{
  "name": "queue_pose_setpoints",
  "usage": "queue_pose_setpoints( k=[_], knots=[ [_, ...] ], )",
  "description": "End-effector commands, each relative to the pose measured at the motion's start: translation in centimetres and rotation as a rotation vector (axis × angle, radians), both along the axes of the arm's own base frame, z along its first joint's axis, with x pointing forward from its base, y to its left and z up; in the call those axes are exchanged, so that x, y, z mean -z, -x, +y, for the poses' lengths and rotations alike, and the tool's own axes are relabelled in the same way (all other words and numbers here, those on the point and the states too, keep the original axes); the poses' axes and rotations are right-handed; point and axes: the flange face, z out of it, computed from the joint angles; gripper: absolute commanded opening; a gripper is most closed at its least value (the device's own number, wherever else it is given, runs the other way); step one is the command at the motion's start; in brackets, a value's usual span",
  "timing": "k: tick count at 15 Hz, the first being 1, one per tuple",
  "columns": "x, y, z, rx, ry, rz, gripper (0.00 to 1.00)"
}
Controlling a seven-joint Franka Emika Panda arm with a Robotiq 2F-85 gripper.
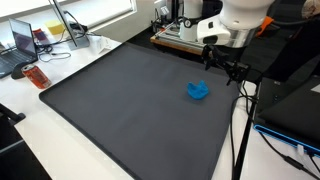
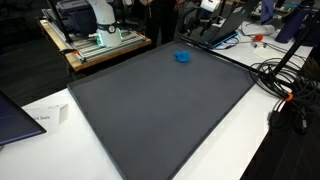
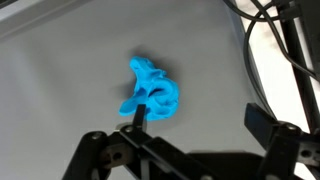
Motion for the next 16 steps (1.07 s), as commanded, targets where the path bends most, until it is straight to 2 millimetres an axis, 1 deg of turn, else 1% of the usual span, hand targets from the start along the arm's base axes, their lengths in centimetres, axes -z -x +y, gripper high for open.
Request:
queue_pose_setpoints(
  k=[1, 5, 11, 12, 13, 16],
  knots=[
    [0.1, 0.7, 1.7, 0.12, 0.068, -0.037, 1.0],
    [0.6, 2.0, 3.2, 0.27, 0.139, -0.078, 1.0],
    [2.6, 3.0, 4.5, 0.478, 0.237, -0.121, 1.0],
    [2.9, 3.1, 4.6, 0.496, 0.261, -0.134, 1.0],
    [2.6, 3.2, 4.2, 0.454, 0.216, -0.103, 1.0],
    [3.2, 3.3, 4.3, 0.484, 0.237, -0.114, 1.0]
  ],
)
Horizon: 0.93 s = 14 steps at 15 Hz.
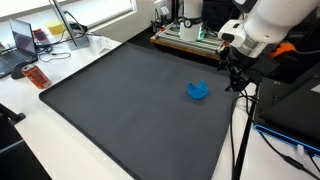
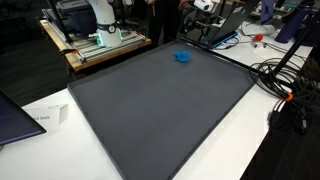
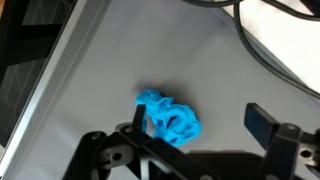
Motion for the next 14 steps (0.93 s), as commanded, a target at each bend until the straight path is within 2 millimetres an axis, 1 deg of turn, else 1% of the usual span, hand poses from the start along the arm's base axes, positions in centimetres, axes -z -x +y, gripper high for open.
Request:
queue_pose_setpoints(
  k=[1, 4, 6, 9, 14],
  knots=[
    [-0.1, -0.1, 0.1, 0.002, 0.001, 0.0, 1.0],
    [0.1, -0.1, 0.3, 0.022, 0.025, -0.023, 1.0],
    [0.5, 0.5, 0.8, 0.042, 0.069, -0.052, 1.0],
    [1.2, 1.9, 1.9, 0.047, 0.107, -0.111, 1.0],
    [1.9, 4.9, 3.3, 0.045, 0.182, -0.203, 1.0]
  ],
)
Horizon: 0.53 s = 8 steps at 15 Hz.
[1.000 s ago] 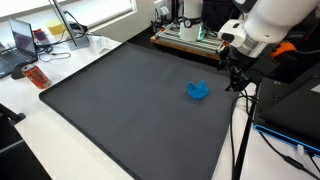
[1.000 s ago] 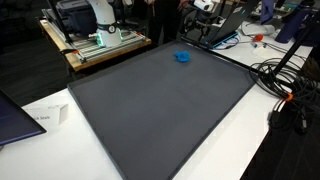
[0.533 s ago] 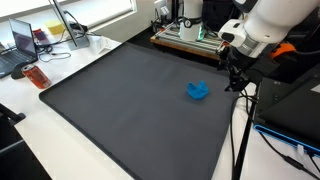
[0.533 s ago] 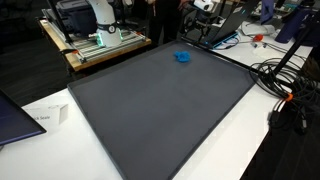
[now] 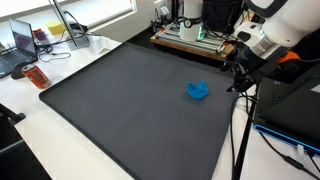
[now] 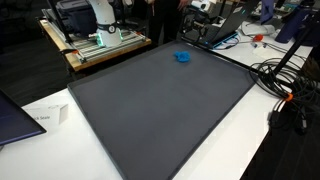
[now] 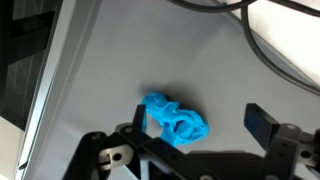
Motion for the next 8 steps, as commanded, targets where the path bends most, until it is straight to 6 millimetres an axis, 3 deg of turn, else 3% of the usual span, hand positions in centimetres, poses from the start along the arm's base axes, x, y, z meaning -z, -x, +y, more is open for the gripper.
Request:
queue_pose_setpoints(
  k=[1, 8],
  knots=[
    [0.2, 1.9, 0.6, -0.008, 0.055, -0.093, 1.0],
    [1.2, 2.9, 0.0, -0.101, 0.086, -0.163, 1.0]
  ],
)
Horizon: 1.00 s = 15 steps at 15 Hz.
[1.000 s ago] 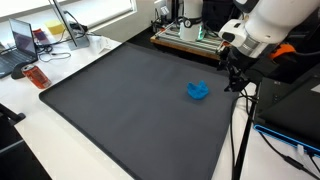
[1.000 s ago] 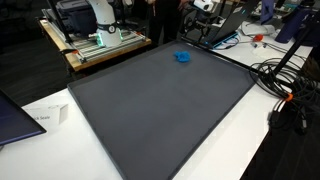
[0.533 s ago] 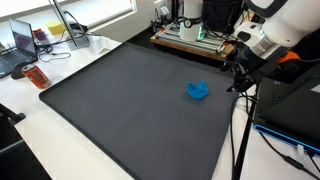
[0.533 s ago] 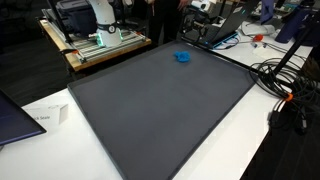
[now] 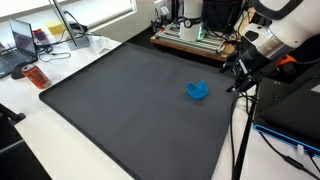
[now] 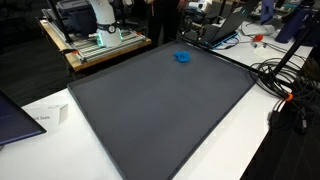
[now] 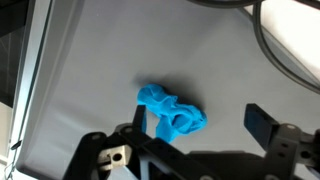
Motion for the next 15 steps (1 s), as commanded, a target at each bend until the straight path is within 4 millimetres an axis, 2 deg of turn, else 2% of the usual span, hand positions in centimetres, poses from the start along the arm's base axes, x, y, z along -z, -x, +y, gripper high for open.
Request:
queue_pose_setpoints(
  k=[1, 9, 15],
  knots=[
    [0.0, 0.6, -1.2, -0.049, 0.003, -0.043, 1.0],
    [-0.3, 2.9, -2.3, -0.172, 0.098, -0.076, 1.0],
    [-1.2, 4.7, -3.4, -0.344, 0.098, -0.09, 1.0]
  ],
)
